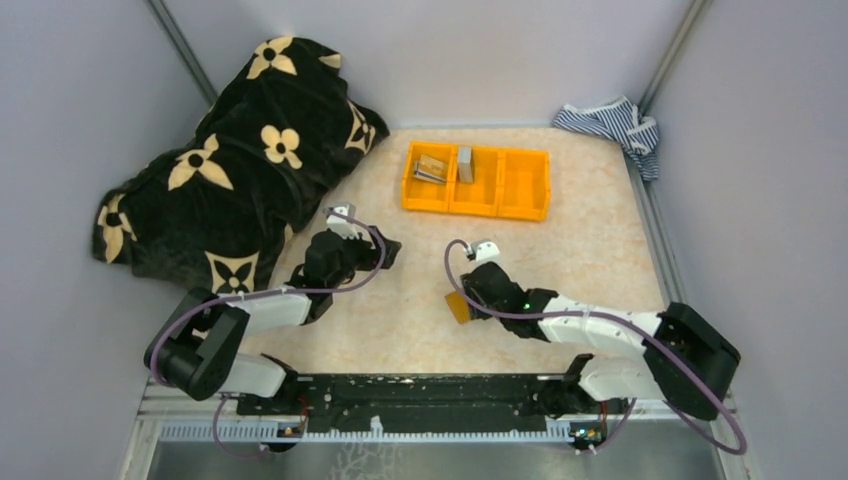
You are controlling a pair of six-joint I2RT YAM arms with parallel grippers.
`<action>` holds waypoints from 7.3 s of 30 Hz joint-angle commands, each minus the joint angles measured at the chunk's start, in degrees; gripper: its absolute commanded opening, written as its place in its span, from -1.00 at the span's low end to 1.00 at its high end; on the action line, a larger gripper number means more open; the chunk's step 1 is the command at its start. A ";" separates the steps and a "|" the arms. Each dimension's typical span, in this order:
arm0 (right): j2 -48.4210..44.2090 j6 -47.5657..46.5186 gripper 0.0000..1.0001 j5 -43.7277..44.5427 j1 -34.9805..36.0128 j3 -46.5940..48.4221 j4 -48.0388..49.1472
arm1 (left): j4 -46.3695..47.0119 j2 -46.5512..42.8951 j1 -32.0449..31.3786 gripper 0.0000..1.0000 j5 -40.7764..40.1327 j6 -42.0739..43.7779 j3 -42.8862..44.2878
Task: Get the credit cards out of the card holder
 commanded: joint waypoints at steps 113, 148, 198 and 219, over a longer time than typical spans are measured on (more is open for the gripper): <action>1.96 -12.84 -0.06 -8.42 -3.58 -7.78 28.17 | -6.54 22.40 -18.52 -1.00 10.79 2.07 15.62; 11.64 -19.04 0.03 -3.97 -1.83 1.60 22.16 | -6.06 20.34 -18.52 -1.00 9.40 2.03 13.80; 0.75 -7.47 -1.00 -11.77 -7.82 -9.71 27.69 | -4.35 14.11 -17.66 -0.83 13.61 -4.04 13.71; 0.08 -5.54 -1.00 -14.40 -7.89 -10.50 29.90 | -5.51 24.27 -17.83 -0.57 13.04 -8.09 12.92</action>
